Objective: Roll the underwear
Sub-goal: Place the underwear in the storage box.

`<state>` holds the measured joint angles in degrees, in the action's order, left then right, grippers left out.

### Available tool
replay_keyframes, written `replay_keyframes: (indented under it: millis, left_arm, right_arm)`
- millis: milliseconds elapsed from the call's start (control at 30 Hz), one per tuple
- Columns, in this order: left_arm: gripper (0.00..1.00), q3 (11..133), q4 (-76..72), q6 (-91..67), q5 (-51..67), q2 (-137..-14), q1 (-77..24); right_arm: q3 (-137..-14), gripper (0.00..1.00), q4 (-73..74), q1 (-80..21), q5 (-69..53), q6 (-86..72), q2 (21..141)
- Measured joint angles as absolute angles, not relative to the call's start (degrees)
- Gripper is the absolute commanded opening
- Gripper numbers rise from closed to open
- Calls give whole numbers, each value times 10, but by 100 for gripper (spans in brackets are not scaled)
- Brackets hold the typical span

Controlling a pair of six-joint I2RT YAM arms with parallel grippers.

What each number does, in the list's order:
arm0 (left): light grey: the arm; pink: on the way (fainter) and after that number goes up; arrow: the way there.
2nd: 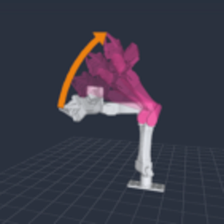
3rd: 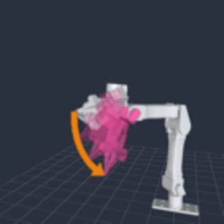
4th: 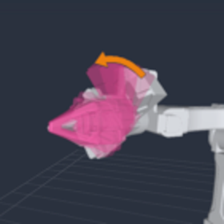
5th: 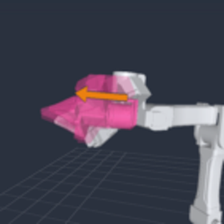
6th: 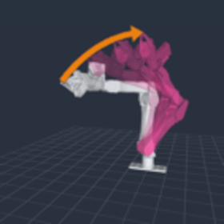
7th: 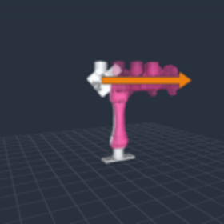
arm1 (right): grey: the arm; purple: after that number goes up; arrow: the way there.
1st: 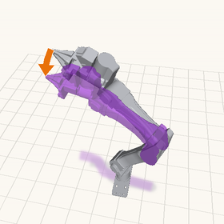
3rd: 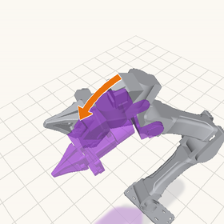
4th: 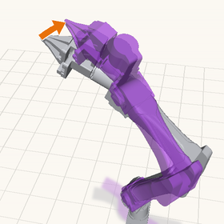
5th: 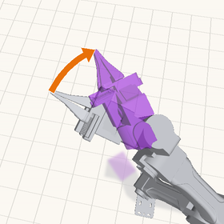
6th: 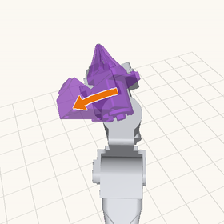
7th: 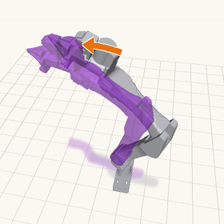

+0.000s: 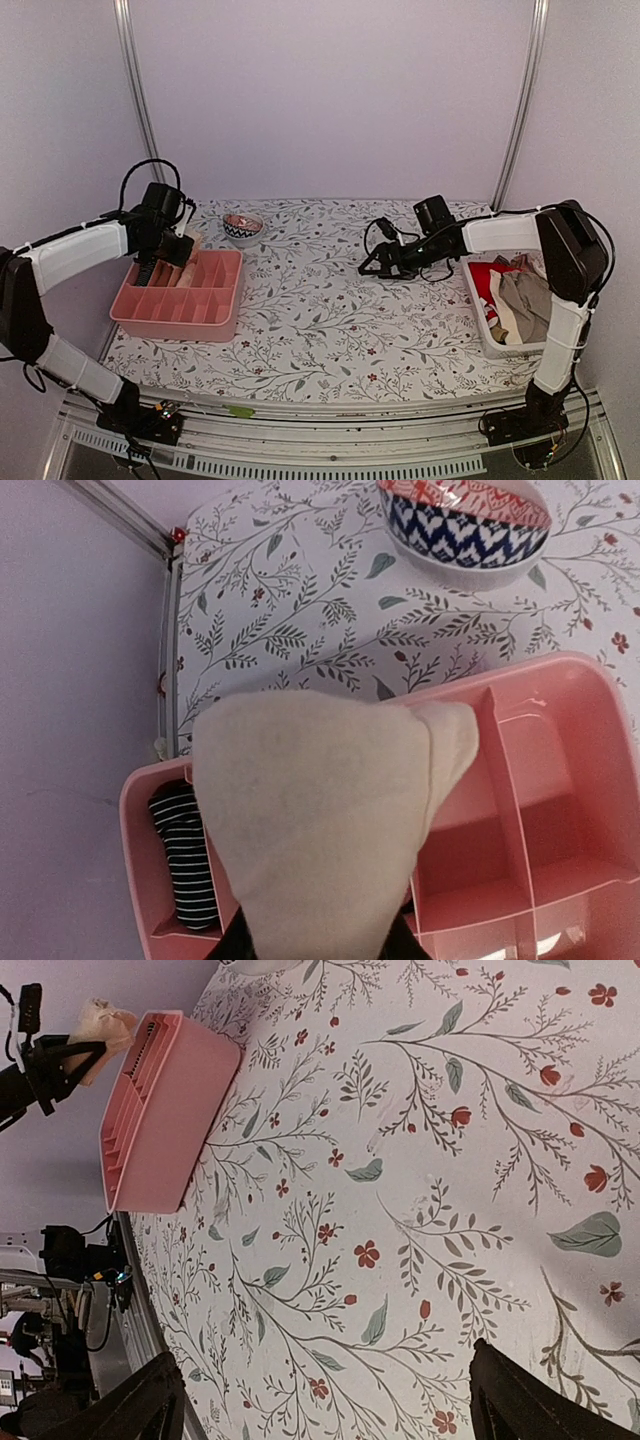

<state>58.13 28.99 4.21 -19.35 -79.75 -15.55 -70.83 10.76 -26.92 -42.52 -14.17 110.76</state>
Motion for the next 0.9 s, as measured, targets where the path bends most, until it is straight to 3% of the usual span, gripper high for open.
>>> replay_keyframes:
  millis: [500,900]
  left_arm:
    - [0,581,271,0,-275,-911,-242]
    - [0,584,266,-32,-113,-935,-189]
  right_arm:
    - [-698,99,112,-269,-410,-146,1088]
    - [-677,99,124,-269,-409,-148,1083]
